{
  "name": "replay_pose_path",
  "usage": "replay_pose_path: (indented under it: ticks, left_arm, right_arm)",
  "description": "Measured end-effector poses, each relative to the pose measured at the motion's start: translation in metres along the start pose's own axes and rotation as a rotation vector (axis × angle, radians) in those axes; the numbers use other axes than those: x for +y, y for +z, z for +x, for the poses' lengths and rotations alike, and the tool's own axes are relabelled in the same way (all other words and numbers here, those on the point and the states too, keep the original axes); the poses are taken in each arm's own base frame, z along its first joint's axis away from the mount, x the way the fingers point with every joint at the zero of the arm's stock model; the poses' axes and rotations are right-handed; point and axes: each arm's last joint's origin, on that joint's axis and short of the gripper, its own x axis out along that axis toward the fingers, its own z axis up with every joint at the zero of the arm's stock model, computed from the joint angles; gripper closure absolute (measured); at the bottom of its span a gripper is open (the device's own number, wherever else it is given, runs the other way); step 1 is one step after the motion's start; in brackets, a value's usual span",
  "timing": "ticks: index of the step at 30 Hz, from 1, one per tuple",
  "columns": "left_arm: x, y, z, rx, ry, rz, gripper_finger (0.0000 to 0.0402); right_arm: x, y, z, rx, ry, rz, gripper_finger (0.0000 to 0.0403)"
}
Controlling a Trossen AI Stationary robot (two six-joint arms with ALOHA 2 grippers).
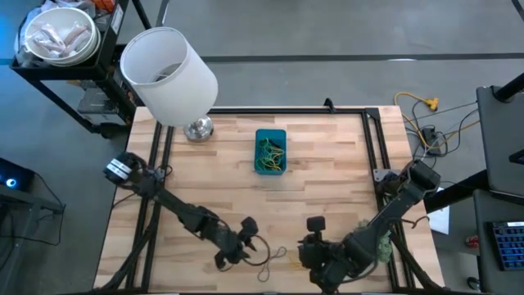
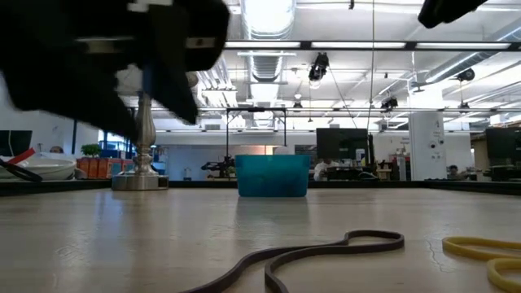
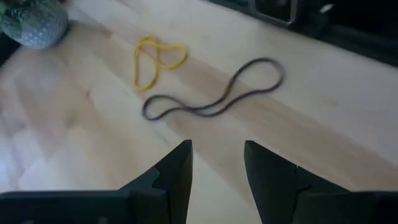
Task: Pick and place rubber bands into bin
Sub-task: Put the violet rubber band into the blue bin
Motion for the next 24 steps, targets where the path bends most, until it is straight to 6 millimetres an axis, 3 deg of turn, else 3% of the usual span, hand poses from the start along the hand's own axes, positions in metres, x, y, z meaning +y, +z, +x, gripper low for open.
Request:
replay_pose_path:
  ticks: [11,17,24]
  left_arm:
    - [0.042,0.017,0.0,-0.095,-0.053,0.057,0.0272]
    - [0.055,0.026,0.004,-0.134,-0.02,-0.108,0.0272]
    - [0.056,0.029,0.032,-0.112,-0.039,-0.232,0.0272]
  right_arm:
    - [-0.014,0.014,-0.026,-0.082,-0.041,-0.05,0.0342]
    - [-0.033,0.013,-0.048,-0.109,-0.093,0.004,0.0346]
    - [-0.036,-0.005,-0.045,-0.071,-0.173,0.012,0.0346]
